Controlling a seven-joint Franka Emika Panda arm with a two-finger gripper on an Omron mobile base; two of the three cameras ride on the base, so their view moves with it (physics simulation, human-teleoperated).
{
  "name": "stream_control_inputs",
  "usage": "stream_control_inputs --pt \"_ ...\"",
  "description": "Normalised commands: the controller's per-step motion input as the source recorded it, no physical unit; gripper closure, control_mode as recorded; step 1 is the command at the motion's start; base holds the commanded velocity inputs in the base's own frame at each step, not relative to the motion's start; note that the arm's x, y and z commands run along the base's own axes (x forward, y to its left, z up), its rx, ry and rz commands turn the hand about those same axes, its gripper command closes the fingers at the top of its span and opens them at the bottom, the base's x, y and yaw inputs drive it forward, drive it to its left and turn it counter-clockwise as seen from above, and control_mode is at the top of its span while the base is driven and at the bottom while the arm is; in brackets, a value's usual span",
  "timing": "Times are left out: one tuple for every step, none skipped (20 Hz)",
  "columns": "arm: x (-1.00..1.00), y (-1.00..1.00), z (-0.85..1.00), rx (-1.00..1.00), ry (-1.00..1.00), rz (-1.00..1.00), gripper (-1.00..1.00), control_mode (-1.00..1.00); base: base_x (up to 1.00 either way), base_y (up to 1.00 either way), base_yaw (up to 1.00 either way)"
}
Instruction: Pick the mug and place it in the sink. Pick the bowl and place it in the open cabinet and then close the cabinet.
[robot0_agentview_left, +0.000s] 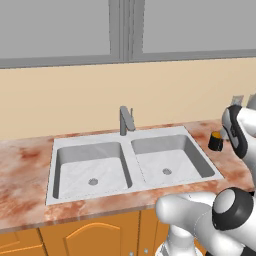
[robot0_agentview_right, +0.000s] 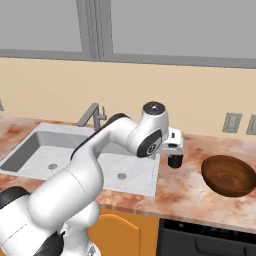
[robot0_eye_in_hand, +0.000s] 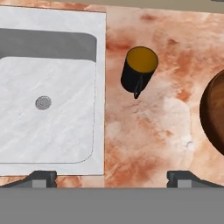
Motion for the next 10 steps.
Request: stream_control_inputs --pt "0.00 -0.02 -0.21 0.00 0.00 0.00 -1.00 -1.00 0.00 0.00 0.00" --pt "0.00 0.00 -0.21 0.00 0.00 0.00 -1.00 -1.00 0.00 0.00 0.00" --pt "0.00 -0.03 -0.20 0.00 0.00 0.00 -1.00 -1.00 0.00 0.00 0.00" --pt "0.00 -0.05 -0.19 0.00 0.00 0.00 -1.00 -1.00 0.00 0.00 0.00" --pt "0.01 -0.08 -0.15 0.00 0.00 0.00 -1.00 -1.00 0.00 0.00 0.00" --pt "0.01 -0.07 -0.15 0.00 0.00 0.00 -1.00 -1.00 0.00 0.00 0.00" --pt "0.04 -0.06 -0.14 0.00 0.00 0.00 -1.00 -1.00 0.00 0.00 0.00" --pt "0.06 -0.07 -0.14 0.00 0.00 0.00 -1.00 -1.00 0.00 0.00 0.00" --pt "0.07 -0.07 -0.14 0.00 0.00 0.00 -1.00 -1.00 0.00 0.00 0.00" --pt "0.11 -0.08 -0.15 0.00 0.00 0.00 -1.00 -1.00 0.00 0.00 0.00"
